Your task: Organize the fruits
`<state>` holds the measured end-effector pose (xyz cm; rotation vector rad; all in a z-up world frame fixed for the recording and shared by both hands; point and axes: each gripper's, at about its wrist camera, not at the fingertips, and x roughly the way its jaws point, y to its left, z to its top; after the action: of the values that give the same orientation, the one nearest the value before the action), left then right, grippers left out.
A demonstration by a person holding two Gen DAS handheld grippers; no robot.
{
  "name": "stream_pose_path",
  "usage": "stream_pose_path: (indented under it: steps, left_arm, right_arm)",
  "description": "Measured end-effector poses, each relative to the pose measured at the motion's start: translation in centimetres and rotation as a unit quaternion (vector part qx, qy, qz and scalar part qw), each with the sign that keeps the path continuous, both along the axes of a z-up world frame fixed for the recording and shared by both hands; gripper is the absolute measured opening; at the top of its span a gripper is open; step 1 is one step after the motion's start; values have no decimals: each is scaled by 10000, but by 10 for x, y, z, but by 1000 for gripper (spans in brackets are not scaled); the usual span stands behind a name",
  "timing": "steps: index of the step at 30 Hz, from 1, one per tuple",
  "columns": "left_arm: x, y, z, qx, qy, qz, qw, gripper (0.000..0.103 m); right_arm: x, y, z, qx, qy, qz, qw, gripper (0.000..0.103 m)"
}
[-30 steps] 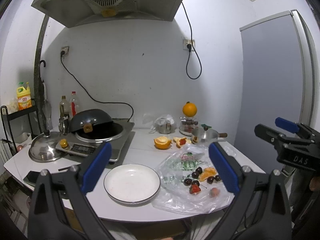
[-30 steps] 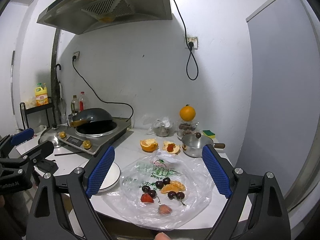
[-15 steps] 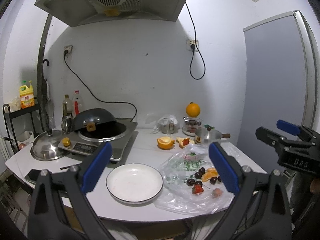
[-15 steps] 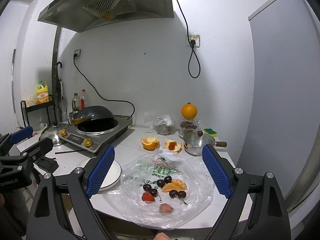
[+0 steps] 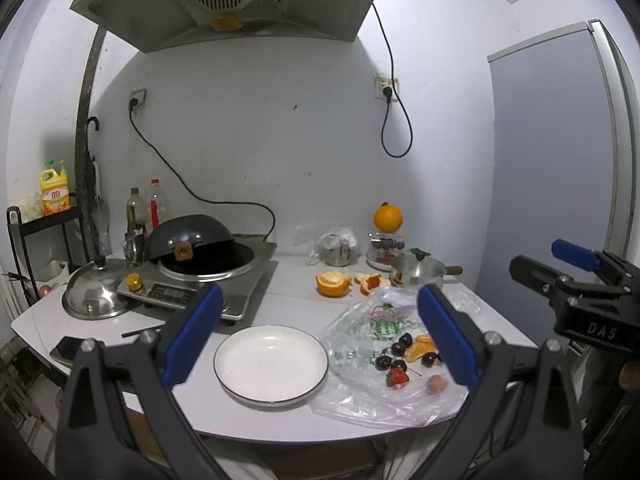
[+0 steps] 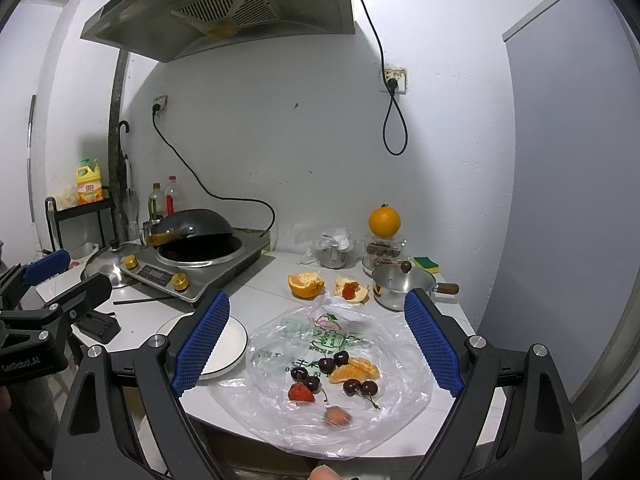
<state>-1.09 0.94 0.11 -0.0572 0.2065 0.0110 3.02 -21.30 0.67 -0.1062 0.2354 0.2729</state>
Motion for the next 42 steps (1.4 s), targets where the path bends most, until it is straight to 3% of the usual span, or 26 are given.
stream_pose_path:
  steps: [28, 36, 42]
  left_arm:
    - [1, 0, 0, -9, 17, 46, 10000, 99]
    - [11, -2, -3, -26, 149, 2, 9999, 99]
    - [29, -8, -21, 19, 437, -104, 9990, 99]
  right_arm:
    - [0, -3, -1, 80, -19, -12, 10000, 91]
    - [9, -5, -8, 43, 117, 19, 9999, 91]
    - [30, -13, -23, -115, 367, -95, 9992, 91]
